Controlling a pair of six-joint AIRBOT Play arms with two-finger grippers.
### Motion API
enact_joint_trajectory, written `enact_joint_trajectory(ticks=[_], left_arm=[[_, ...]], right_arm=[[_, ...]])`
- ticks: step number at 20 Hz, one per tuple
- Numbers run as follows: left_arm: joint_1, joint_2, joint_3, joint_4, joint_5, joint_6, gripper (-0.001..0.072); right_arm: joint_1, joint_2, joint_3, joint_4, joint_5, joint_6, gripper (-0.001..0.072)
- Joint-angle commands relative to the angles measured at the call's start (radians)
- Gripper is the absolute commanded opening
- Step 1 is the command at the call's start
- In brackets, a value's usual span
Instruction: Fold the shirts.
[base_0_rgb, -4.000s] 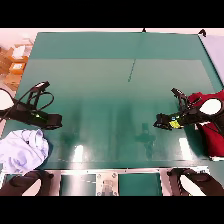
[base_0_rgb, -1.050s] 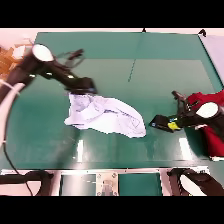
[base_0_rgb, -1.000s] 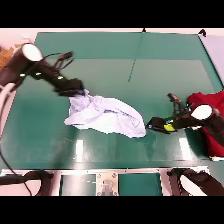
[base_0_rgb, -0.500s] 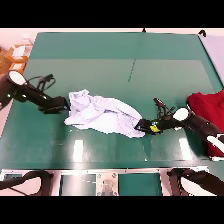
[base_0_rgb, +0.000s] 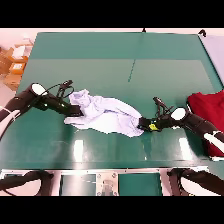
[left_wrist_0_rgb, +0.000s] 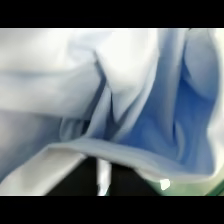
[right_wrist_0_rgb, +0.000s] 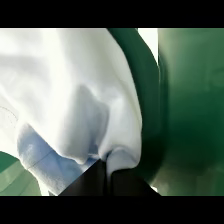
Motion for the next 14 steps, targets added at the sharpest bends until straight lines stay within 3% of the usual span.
enact_joint_trajectory(ticks=[1, 6, 7, 8, 11, 14], left_arm=[[-0.015, -0.012, 0.001, -0.029, 0.094, 0.059, 0.0022], [-0.015, -0.011, 0.124, 0.013, -0.061, 0.114, 0.0040], [-0.015, -0.011, 0.164, 0.070, -0.126, 0.118, 0.0334], [-0.013, -0.011, 0.196, 0.129, -0.175, 0.118, 0.0569], [-0.003, -0.013, 0.234, 0.203, -0.240, 0.211, 0.0556], [-0.006, -0.026, 0.194, 0.106, -0.164, 0.319, 0.0556]], right_arm=[[0.000, -0.003, 0.024, 0.011, -0.002, -0.018, 0.0020], [0.000, -0.003, 0.039, 0.009, -0.002, -0.025, 0.0020], [0.000, -0.003, 0.039, 0.007, -0.001, -0.025, 0.0021], [0.000, -0.003, 0.039, 0.006, 0.002, -0.025, 0.0021], [0.000, -0.003, 0.039, 0.007, 0.002, -0.025, 0.0020], [0.000, -0.003, 0.039, 0.007, 0.002, -0.025, 0.0020]])
